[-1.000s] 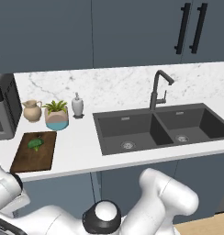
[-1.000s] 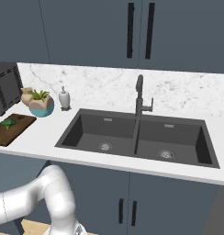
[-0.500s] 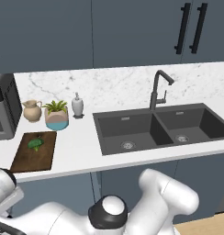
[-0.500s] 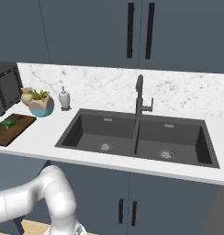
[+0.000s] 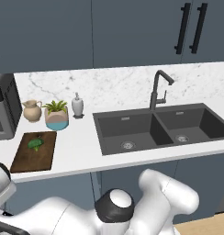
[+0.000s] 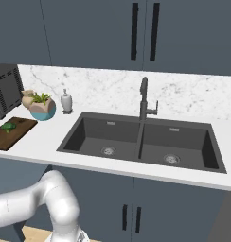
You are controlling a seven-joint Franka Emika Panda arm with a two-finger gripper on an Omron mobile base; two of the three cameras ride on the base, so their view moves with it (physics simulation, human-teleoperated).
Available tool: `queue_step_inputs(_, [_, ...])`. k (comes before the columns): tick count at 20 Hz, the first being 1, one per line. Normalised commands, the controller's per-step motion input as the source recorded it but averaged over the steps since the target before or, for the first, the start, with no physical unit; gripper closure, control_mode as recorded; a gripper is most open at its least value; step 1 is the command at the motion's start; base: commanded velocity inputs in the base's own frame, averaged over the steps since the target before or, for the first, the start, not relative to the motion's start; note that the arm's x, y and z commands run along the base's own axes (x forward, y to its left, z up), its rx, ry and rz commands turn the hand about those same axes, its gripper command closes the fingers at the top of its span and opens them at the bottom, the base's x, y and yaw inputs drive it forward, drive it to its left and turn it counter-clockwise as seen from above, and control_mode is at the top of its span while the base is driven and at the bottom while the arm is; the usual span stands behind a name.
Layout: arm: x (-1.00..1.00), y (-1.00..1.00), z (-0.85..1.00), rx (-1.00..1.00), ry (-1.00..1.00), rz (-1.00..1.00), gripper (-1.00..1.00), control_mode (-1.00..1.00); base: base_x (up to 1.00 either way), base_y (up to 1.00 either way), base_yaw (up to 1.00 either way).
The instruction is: Place the appropriate cutting tool for cutting the broccoli skin on the cutting board.
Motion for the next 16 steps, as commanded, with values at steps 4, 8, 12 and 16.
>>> queue_step_inputs(4, [0.03,-0.08,0.89,0.0,0.0,0.03,1.0,-1.0,0.0,0.0,0.0])
queue_step_inputs(8, [0.35,-0.14,0.72,0.0,0.0,0.0,1.0,-1.0,0.0,0.0,0.0])
queue_step_inputs(12, [0.54,-0.21,0.38,0.01,0.0,0.0,1.0,-1.0,0.0,0.0,0.0])
queue_step_inputs(16, [0.62,-0.24,0.04,0.03,0.0,0.0,1.0,-1.0,0.0,0.0,0.0])
